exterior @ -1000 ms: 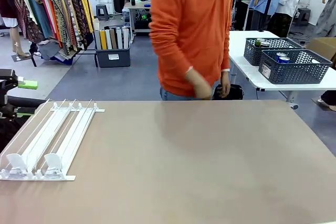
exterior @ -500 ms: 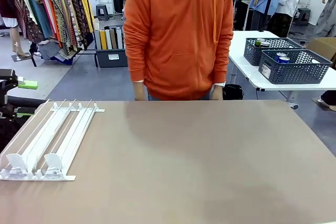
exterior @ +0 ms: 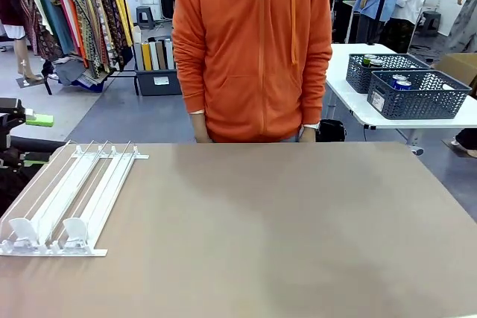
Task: Retrieve and store the cans from the dispenser.
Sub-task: Pick up one can from the Automatic Can Dispenser and place it in the middle of the table.
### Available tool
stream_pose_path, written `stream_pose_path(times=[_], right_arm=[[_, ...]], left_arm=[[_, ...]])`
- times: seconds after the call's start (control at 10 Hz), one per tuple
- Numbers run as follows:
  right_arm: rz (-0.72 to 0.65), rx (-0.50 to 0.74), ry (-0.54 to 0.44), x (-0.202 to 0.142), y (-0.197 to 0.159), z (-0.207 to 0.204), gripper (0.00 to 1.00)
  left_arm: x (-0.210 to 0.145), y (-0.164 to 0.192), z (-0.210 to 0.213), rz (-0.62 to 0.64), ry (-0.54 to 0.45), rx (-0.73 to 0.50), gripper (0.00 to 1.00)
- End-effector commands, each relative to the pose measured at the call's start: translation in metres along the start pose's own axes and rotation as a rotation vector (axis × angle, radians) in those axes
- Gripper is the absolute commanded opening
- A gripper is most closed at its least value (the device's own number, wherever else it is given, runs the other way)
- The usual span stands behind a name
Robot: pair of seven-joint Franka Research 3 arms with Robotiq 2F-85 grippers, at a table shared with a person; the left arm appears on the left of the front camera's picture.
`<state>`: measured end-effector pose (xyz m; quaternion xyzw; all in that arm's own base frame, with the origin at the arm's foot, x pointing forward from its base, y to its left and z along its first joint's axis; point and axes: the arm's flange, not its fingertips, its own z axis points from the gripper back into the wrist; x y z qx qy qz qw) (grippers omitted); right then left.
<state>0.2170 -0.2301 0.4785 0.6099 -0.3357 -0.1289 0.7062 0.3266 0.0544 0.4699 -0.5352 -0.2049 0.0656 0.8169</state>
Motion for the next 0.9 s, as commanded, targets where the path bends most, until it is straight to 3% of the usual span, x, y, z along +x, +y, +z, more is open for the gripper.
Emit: stream_pose_path(times=[0.0, 0.8], right_arm=[[0.018, 0.022, -0.017, 0.0027, 0.0023, -0.002, 1.0], [0.018, 0.022, -0.017, 0.0027, 0.0023, -0.002, 1.0]], left_arm=[[0.0009, -0.0004, 0.0006, -0.01, -0.009, -0.023, 1.0], [0.0009, -0.0004, 0.0006, -0.01, -0.009, -0.023, 1.0]])
